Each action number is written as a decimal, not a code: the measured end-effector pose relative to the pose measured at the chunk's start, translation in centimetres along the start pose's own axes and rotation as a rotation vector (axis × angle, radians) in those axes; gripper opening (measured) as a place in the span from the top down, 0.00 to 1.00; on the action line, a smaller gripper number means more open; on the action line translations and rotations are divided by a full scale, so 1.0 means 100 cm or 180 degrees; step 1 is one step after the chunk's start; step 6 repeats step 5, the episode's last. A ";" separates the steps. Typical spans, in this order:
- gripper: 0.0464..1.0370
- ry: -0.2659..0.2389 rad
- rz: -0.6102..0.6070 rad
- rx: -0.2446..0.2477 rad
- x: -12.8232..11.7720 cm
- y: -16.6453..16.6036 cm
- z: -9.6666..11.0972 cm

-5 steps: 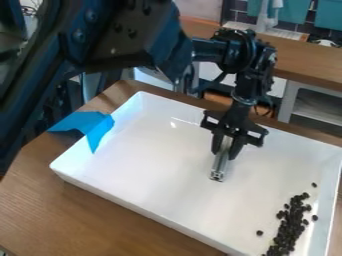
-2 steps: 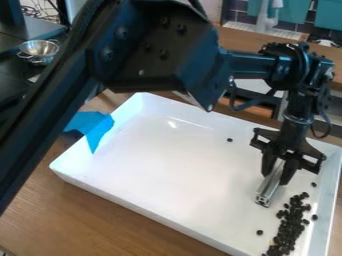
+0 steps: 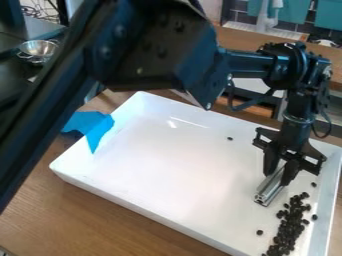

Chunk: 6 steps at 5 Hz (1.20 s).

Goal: Sweep into pile

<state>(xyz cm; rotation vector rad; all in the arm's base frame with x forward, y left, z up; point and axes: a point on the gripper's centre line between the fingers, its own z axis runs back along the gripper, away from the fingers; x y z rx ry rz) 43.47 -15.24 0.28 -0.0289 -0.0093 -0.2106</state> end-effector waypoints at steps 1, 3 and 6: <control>0.69 -0.0052 0.0120 0.0003 -0.011 0.016 0.004; 0.69 -0.0418 0.0813 -0.0007 -0.023 0.104 0.054; 0.69 -0.0238 0.1256 0.0320 -0.029 0.136 0.037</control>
